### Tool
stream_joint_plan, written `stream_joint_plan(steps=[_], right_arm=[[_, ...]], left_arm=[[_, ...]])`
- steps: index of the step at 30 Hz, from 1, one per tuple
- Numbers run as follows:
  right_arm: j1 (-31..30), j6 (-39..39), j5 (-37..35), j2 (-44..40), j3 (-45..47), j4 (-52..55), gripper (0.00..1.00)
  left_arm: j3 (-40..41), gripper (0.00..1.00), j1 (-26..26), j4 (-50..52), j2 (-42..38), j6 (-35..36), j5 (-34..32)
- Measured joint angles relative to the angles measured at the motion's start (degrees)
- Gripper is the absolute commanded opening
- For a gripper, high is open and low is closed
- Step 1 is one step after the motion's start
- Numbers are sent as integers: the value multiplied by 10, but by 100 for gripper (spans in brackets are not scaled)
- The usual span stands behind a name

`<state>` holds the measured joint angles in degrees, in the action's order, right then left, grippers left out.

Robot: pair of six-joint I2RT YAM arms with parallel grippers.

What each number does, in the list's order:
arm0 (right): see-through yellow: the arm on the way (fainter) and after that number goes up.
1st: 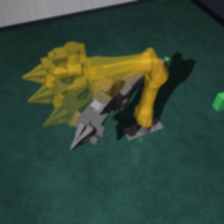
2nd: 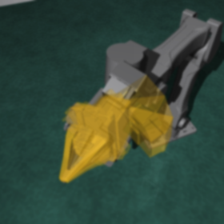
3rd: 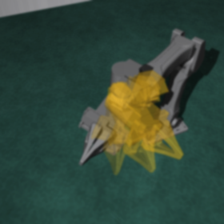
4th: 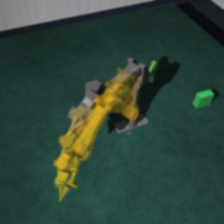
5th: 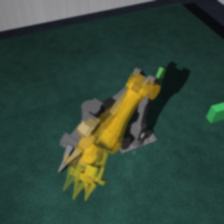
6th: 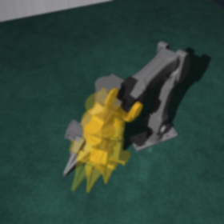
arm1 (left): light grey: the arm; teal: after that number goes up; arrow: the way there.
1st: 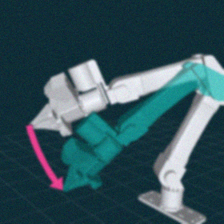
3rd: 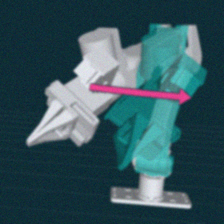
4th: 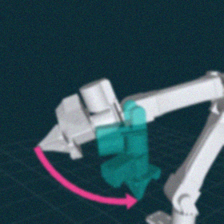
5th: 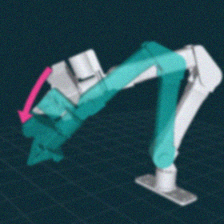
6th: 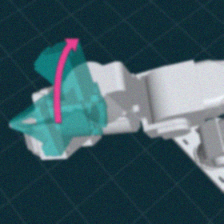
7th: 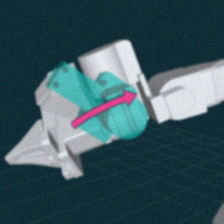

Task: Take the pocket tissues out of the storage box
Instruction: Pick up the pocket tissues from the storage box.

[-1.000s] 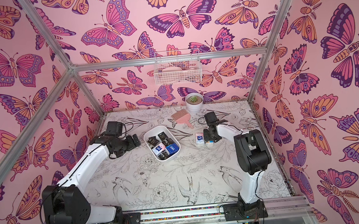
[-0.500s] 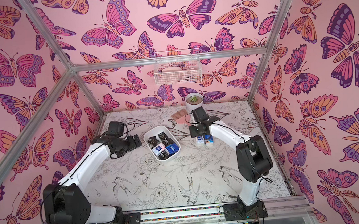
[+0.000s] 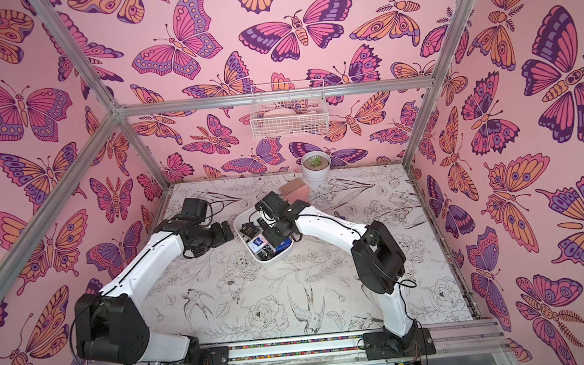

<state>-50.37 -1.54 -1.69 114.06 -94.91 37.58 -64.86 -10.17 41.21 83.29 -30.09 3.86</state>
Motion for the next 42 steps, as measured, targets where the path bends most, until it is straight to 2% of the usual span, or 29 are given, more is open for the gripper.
stream_joint_plan(steps=[7,10,22,26,30,42], right_arm=[[-21,-1,-7,7,3,3,69],[-23,-4,-14,13,5,3,65],[-26,-21,-64,52,5,-1,31],[-26,-31,-68,52,5,-3,12],[-26,-35,-68,52,-3,1,1],[-25,-45,-59,51,-23,8,0]], left_arm=[[-6,100,0,5,0,0,0],[-6,100,0,6,0,0,0],[-6,100,0,7,-1,0,0],[-5,100,0,9,-19,-2,0],[-6,100,0,9,-49,-2,0],[-6,100,0,10,-55,-2,0]])
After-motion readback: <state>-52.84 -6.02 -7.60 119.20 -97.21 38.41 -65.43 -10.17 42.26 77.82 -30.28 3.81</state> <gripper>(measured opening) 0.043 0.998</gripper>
